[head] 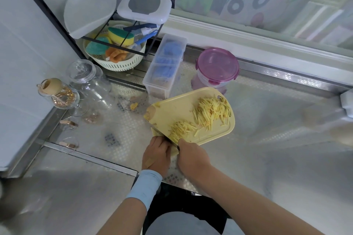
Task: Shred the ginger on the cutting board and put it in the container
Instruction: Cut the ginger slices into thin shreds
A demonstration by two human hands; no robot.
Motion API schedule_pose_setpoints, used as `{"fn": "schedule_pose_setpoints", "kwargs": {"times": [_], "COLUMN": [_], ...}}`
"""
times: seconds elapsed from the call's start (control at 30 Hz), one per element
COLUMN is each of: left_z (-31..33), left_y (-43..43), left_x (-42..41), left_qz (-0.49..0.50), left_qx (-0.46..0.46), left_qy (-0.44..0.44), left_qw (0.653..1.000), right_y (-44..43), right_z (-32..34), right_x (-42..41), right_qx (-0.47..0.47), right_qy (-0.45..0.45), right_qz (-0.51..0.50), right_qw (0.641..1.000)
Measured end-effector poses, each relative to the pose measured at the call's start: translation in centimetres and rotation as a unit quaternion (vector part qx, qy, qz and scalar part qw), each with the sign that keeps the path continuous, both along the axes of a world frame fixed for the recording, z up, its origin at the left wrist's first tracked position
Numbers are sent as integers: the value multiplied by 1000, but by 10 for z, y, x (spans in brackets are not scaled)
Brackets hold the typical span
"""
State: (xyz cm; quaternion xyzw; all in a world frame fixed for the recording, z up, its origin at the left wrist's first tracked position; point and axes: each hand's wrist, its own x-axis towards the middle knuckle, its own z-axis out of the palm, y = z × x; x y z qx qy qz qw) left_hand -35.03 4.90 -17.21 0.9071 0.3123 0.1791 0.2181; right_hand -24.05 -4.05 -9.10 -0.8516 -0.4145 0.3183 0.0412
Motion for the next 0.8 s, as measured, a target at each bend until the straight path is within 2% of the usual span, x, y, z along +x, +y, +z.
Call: {"fn": "schedule_pose_setpoints", "kwargs": {"times": [0.4,0.8], "left_z": [1,3], "left_y": [-1,-4], "left_x": [0,0], "left_qz": [15,21], "left_qx": [7,7], "left_qy": [-18,10], "left_qw": [1000,1000], "right_y": [-8,-22], "right_z": [-5,-5], "right_x": [-1,-4], "right_qx": [-2,23], "right_qy": [2,-6], "right_qz": [2,-5], "right_qw": [1000,1000]}}
